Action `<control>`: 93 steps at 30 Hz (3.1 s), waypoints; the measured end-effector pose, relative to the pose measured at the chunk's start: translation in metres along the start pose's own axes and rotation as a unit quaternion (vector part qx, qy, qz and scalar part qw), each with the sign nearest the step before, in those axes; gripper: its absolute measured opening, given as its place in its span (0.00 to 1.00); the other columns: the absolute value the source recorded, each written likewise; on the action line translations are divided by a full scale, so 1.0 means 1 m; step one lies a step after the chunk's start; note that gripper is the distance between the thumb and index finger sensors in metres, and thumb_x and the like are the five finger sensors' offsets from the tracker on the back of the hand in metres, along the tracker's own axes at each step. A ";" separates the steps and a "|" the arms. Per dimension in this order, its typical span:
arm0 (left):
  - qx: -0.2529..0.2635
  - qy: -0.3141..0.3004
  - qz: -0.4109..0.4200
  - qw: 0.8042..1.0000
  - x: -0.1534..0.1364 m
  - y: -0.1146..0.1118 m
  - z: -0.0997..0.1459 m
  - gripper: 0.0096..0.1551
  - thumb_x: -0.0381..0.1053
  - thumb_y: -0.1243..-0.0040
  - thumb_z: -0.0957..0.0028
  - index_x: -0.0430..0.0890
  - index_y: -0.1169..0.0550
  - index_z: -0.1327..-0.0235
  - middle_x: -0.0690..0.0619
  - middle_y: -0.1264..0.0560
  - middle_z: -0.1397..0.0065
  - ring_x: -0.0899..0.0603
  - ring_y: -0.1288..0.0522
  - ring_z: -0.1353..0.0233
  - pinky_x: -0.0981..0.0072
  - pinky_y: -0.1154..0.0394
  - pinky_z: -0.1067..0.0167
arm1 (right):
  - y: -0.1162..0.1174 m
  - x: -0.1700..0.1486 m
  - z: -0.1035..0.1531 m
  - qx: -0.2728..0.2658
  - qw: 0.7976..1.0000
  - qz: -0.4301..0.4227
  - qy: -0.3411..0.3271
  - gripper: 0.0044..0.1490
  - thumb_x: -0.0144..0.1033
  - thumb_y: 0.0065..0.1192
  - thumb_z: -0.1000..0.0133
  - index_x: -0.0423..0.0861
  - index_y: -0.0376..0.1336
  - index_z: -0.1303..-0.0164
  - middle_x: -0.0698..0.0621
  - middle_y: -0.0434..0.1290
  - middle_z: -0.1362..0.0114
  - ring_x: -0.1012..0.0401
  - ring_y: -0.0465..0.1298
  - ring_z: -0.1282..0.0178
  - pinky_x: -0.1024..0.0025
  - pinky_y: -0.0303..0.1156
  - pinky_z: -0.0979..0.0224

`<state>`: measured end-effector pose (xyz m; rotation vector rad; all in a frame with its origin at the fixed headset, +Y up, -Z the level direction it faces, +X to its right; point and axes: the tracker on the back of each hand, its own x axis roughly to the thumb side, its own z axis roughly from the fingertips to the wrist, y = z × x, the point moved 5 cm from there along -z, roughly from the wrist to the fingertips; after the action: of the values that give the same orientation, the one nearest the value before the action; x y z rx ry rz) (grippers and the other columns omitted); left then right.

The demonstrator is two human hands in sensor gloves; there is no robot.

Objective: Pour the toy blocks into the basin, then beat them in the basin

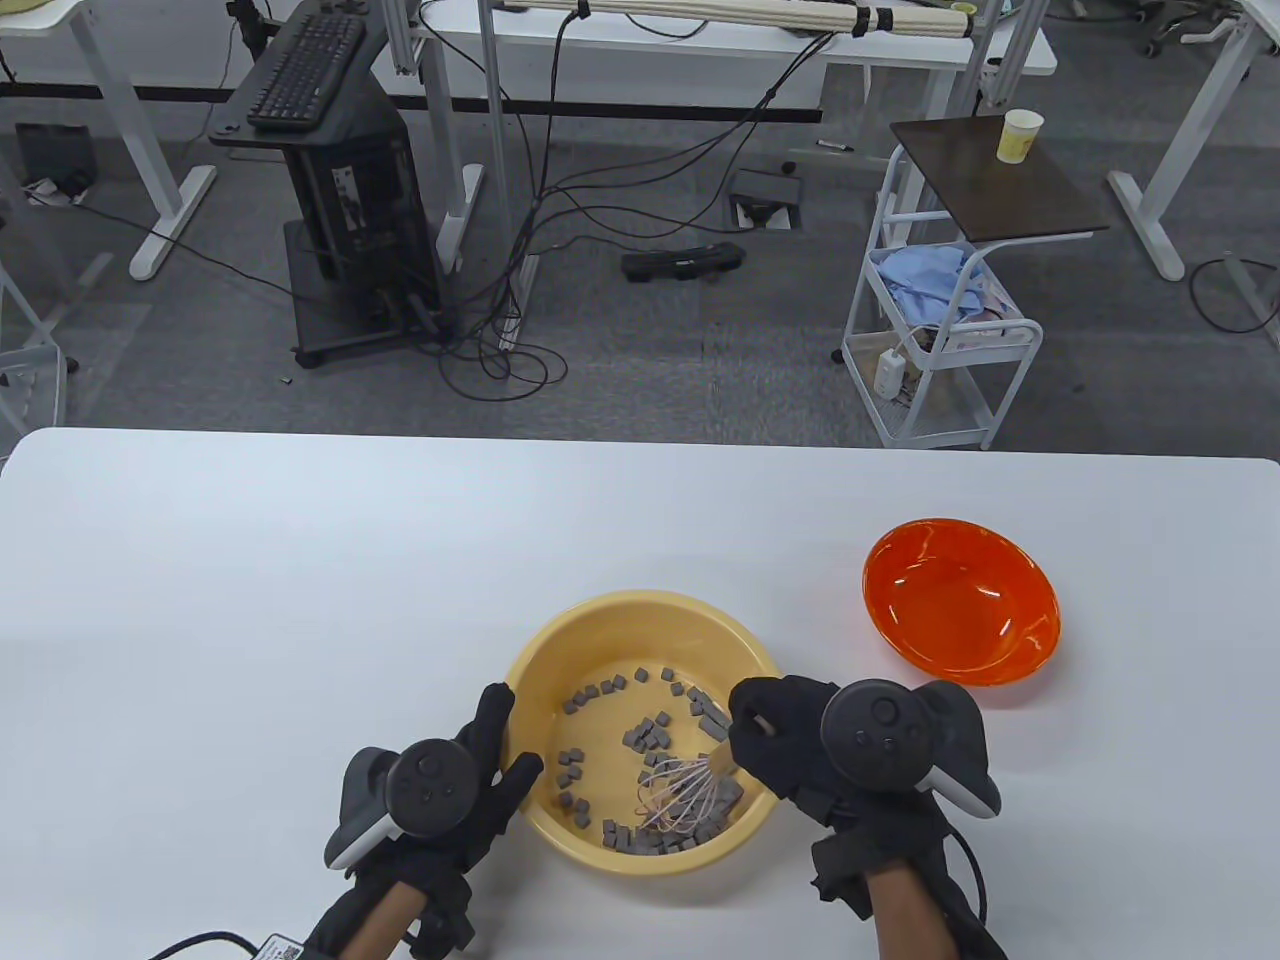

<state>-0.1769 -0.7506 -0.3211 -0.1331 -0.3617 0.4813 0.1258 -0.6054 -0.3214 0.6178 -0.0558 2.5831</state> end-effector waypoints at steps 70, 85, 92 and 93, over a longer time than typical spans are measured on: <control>-0.001 0.000 0.001 1.000 -0.001 0.000 0.000 0.45 0.57 0.62 0.25 0.27 0.56 0.15 0.25 0.38 0.16 0.26 0.26 0.24 0.17 0.38 0.33 | 0.009 0.005 -0.003 0.033 0.999 0.017 0.013 0.26 0.41 0.67 0.31 0.35 0.69 0.32 0.38 0.76 0.55 0.58 0.77 0.68 0.56 0.77 0.56; -0.002 0.000 0.002 1.000 -0.001 -0.001 0.000 0.45 0.57 0.63 0.25 0.27 0.56 0.15 0.25 0.38 0.16 0.27 0.26 0.24 0.17 0.38 0.33 | 0.017 0.002 -0.007 -0.019 0.994 0.095 0.045 0.26 0.39 0.66 0.29 0.37 0.66 0.26 0.34 0.75 0.45 0.52 0.79 0.61 0.52 0.77 0.49; -0.002 0.000 0.002 1.000 -0.001 -0.001 0.000 0.45 0.57 0.63 0.25 0.27 0.56 0.15 0.25 0.38 0.16 0.26 0.26 0.25 0.17 0.38 0.33 | 0.035 -0.003 -0.014 0.001 0.998 0.043 0.034 0.28 0.38 0.61 0.27 0.36 0.63 0.22 0.28 0.72 0.33 0.43 0.80 0.49 0.44 0.75 0.40; -0.002 0.000 0.002 1.000 -0.001 -0.001 0.000 0.45 0.57 0.63 0.25 0.26 0.56 0.15 0.25 0.38 0.16 0.26 0.26 0.24 0.17 0.38 0.33 | 0.038 -0.003 -0.015 0.006 0.999 0.036 0.031 0.29 0.38 0.61 0.27 0.36 0.62 0.21 0.27 0.71 0.32 0.42 0.80 0.48 0.43 0.75 0.38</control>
<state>-0.1778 -0.7516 -0.3211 -0.1370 -0.3623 0.4840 0.1046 -0.6382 -0.3331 0.5491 -0.0421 2.6733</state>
